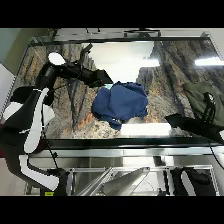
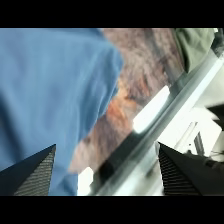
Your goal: Fold the shirts.
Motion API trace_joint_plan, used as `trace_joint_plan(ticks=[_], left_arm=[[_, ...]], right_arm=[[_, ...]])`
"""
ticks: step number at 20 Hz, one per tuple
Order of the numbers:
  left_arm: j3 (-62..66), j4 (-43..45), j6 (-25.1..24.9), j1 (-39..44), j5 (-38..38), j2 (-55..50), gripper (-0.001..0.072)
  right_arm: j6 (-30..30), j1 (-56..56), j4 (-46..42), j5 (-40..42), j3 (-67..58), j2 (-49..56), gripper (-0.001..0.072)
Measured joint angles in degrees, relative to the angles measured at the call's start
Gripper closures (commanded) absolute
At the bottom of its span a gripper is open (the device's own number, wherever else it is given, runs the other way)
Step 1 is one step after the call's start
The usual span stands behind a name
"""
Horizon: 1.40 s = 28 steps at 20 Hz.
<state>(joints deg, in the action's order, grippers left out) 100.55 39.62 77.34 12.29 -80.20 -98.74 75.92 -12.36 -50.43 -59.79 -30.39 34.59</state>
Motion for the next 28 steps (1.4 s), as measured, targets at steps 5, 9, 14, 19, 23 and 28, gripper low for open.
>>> trace_joint_plan(ticks=[5,9,14,19,23,28], left_arm=[[-8.13,5.62,2.97,-1.73,-7.39,2.08,-0.0006],[-21.94,7.76,3.43,3.17,-3.96,4.72,-0.0006],[-31.54,8.20,3.48,10.10,6.43,3.93,-0.0005],[-29.40,7.48,3.93,12.68,11.04,0.15,0.0544],[-27.28,7.08,4.09,13.25,10.12,-1.31,0.0685],[-26.62,6.67,3.74,10.95,8.22,4.15,0.0684]], right_arm=[[-11.15,0.11,6.60,3.28,-5.97,19.82,0.0252],[-19.28,2.01,13.90,4.33,-12.44,36.94,0.0253],[-23.74,7.67,18.45,4.42,-19.85,52.72,0.0254],[-24.85,10.80,21.84,4.37,-24.24,59.63,0.0590],[-25.83,11.96,23.89,2.93,-25.20,61.46,0.0699],[-27.56,8.52,27.21,-3.93,-25.83,57.77,0.0699]])
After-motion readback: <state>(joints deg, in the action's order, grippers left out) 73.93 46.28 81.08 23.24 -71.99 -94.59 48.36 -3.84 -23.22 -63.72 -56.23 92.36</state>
